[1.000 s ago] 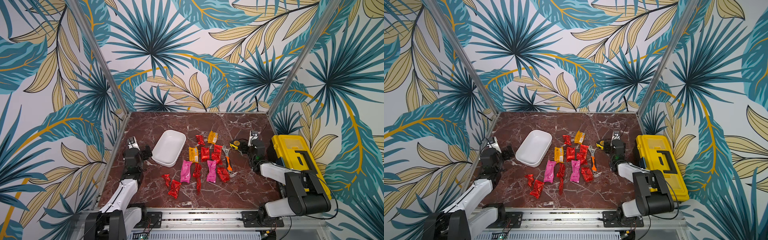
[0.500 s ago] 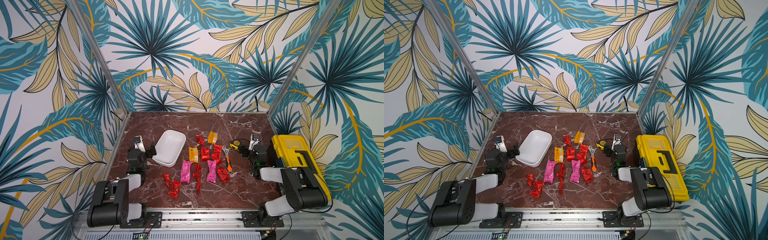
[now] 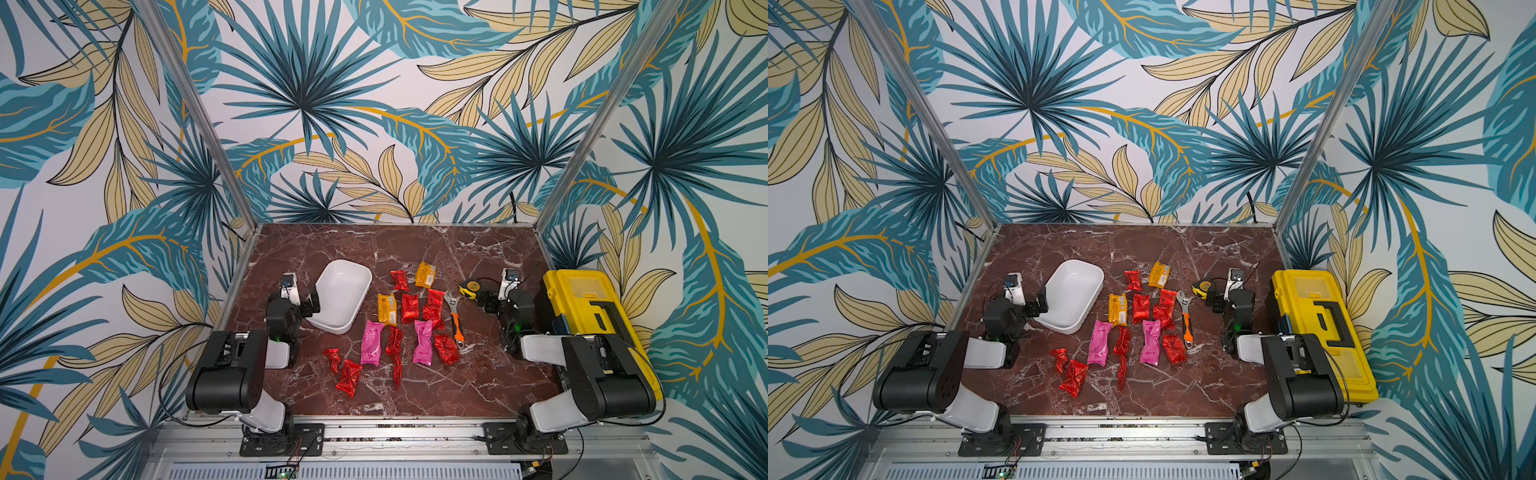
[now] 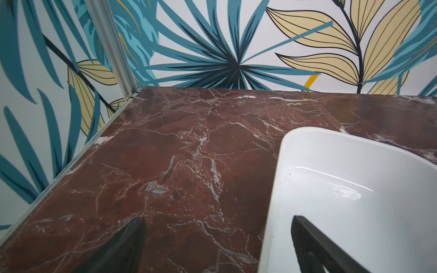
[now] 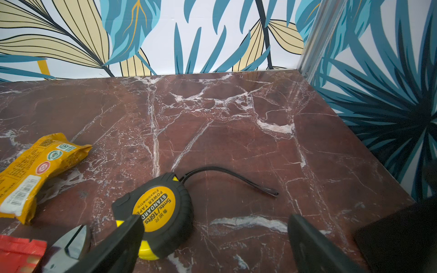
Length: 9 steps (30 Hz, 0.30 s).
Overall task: Take the tea bags out of the storage box
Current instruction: Reset both arms
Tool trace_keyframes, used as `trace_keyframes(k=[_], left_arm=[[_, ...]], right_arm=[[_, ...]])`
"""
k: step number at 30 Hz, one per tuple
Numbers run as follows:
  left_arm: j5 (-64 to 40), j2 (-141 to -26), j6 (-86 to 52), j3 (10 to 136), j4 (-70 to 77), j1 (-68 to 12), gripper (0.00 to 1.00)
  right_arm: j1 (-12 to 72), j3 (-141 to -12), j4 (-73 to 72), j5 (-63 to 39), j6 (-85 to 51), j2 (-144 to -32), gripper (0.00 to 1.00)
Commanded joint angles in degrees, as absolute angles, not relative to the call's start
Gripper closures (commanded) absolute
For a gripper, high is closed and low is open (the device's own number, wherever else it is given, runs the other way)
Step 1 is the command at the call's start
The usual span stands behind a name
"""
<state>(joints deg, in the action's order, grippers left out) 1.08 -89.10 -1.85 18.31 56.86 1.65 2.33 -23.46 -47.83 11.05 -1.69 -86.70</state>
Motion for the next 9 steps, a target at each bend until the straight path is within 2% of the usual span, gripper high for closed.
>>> trace_keyframes(k=[1, 9], left_arm=[[0.6, -89.8, -0.3, 21.3, 55.8, 1.7, 0.0], [0.0, -89.5, -0.9, 21.4, 55.1, 2.3, 0.0]], right_arm=[[2.0, -23.4, -49.0, 10.6, -2.3, -86.4, 0.01], [1.9, -23.3, -49.0, 10.5, -2.4, -86.4, 0.01]])
